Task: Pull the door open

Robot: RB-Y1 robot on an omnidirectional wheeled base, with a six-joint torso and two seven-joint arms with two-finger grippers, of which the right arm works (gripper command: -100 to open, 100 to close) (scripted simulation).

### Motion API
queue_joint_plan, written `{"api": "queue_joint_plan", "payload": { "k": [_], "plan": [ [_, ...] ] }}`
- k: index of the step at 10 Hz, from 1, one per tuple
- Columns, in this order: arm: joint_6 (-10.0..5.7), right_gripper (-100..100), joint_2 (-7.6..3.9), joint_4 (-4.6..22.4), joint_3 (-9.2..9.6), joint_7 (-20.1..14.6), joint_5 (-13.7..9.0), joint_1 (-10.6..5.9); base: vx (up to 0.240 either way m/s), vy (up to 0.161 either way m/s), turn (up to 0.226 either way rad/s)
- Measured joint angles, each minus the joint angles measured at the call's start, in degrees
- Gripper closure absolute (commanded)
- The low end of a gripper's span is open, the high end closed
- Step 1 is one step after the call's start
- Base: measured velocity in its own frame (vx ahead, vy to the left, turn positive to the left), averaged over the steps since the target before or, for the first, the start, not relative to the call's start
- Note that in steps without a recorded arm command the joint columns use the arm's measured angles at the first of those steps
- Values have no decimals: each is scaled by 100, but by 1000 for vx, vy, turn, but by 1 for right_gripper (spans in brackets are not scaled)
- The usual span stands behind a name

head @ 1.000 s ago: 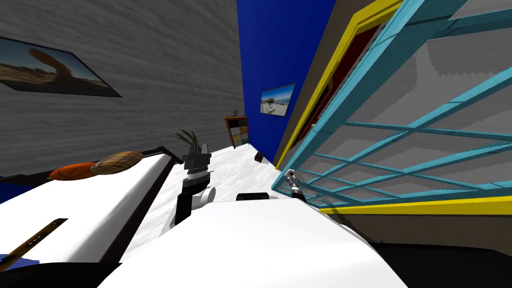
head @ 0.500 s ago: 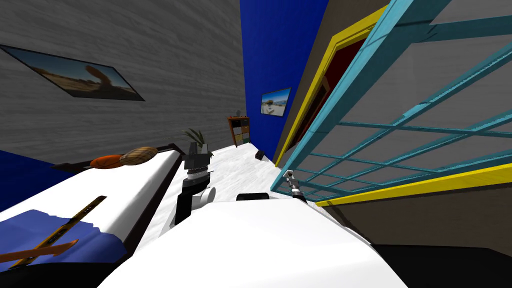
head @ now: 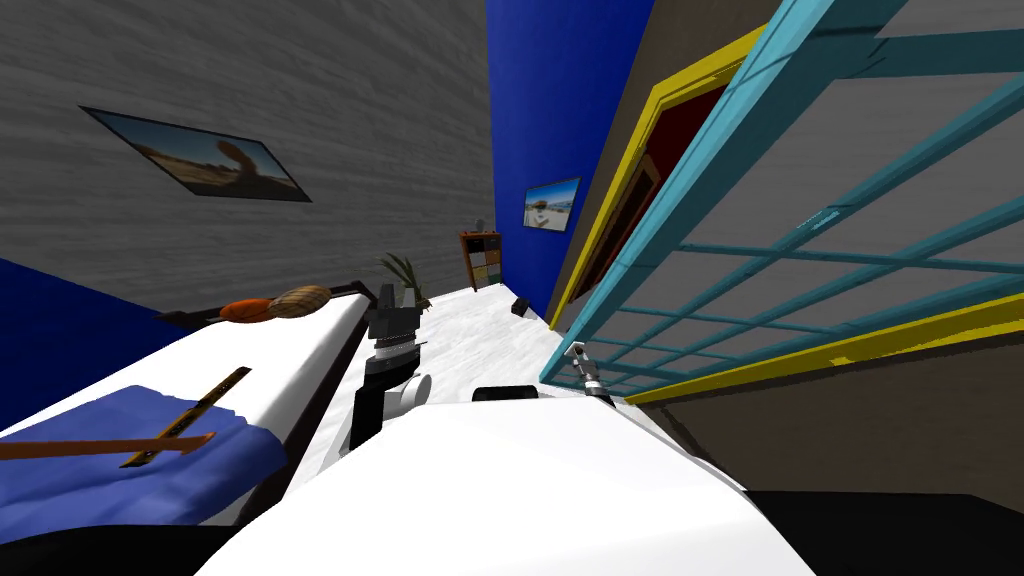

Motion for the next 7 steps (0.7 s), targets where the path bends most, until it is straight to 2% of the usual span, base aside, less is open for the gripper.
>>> {"api": "queue_joint_plan", "payload": {
  "k": [3, 4, 5, 6, 7],
  "plan": [
    [-160, 100, -131, -85, 252, -134, 118, 119, -194, -61, 59],
    [-197, 100, -196, -162, 319, -170, 148, 172, -96, -22, 25],
    [-192, 100, -192, -169, 343, -175, 158, 187, -135, -25, 158],
    [-225, 100, -237, -185, 372, -194, 159, 230, -229, -61, 167],
    [-314, 100, -268, -148, 419, -241, 173, 235, -210, -55, 128]
  ]
}}
